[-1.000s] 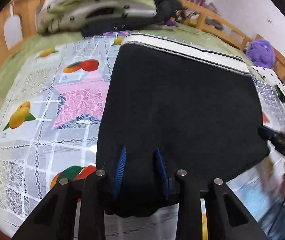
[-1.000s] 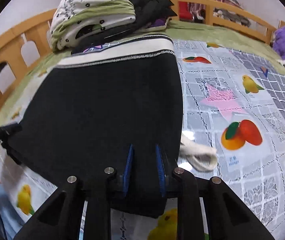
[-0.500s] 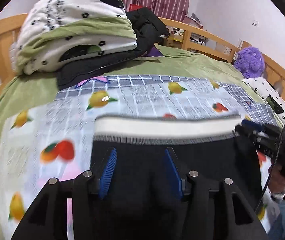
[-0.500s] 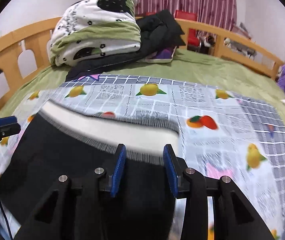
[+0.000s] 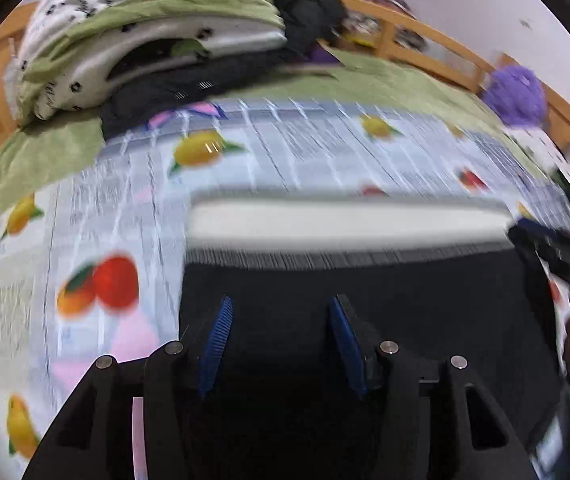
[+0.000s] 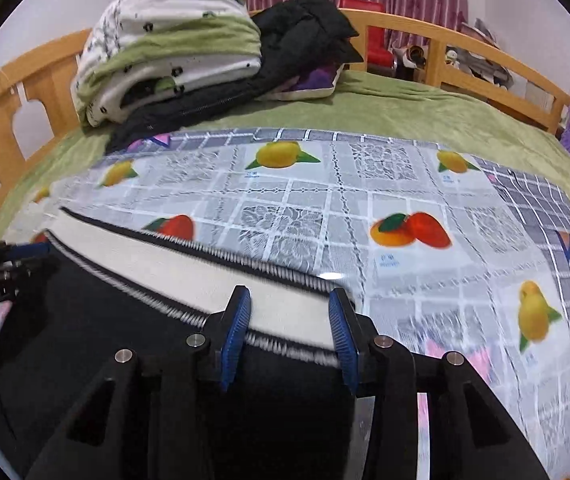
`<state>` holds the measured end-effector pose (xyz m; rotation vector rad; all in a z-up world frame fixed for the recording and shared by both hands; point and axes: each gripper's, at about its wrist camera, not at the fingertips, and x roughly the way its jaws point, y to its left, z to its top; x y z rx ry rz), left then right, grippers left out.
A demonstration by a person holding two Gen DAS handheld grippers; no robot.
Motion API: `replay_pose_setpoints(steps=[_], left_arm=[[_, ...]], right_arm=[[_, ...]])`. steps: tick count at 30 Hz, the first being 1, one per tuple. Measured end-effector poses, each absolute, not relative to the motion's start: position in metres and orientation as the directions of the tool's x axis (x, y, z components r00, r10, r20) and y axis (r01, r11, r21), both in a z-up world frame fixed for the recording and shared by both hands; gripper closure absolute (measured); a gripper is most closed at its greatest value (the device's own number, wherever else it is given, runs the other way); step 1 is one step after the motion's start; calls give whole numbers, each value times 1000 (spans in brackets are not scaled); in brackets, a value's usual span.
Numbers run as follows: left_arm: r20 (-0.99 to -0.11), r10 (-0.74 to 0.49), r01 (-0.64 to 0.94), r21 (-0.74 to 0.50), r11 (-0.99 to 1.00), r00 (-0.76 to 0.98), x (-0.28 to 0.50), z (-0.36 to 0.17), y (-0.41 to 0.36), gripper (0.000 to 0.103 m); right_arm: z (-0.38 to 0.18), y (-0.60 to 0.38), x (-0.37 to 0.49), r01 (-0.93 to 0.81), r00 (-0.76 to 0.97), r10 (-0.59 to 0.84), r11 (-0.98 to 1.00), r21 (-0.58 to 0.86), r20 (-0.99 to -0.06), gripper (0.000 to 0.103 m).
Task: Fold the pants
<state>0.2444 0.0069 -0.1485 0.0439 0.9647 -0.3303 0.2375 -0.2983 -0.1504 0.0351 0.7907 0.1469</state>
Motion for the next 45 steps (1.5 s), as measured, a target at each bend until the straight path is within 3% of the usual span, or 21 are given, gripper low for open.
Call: replay_pose_setpoints(steps=[3,8,11,17,20,22,24,26,29,30,34,39,41,45], left_arm=[[-831,-252,347,-77,935,495,199,-155,12,53],[-806,-164,265,-9,964,569,134,-148,28,52],[-774,-186,277,-15,961,605,86,-139,44,50],[-798,-139,315,66,947,586,49,-166,42,50],[-778,-48,326,205,923,626,54,-177,23,50],[-746,-15,281,231,931,666,58,-172,22,82],[-730,-90,253,116,960,677,59,-157,33,83],[-756,-66,196,84,977,651,67,-168,37,83],[-754,-22,201,146,969,657,62,-186,31,76],[-770,-18,212,153,965,637,60,-184,31,70],[-820,-108,184,-3,983,563,43,-169,58,70],[-767,-155,171,-60,983,623,35,-131,67,64],[-730,-219,192,-123,974,647,48,-116,59,59],[-739,-217,214,-101,972,637,83,-128,30,58]], right_arm=[[-148,-298,200,-158,677,191,981,113,-710,59],[-160,-292,130,-162,691,177,983,88,-701,59],[-153,-308,96,-128,689,211,977,170,-694,59],[-163,-327,68,-73,660,249,960,269,-709,59],[-169,-323,70,-77,636,264,957,280,-725,59],[-170,-320,72,-78,633,246,963,256,-734,59],[-170,-319,73,-76,635,244,964,255,-733,59],[-168,-319,73,-74,638,252,961,268,-728,59],[-173,-314,78,-80,621,251,963,259,-743,59],[-175,-312,79,-79,616,242,966,247,-750,59],[-172,-309,78,-83,626,221,973,217,-748,59],[-160,-293,82,-125,665,274,958,257,-695,59],[-168,-279,90,-140,641,266,963,230,-720,58],[-175,-268,90,-130,645,202,979,155,-737,57]])
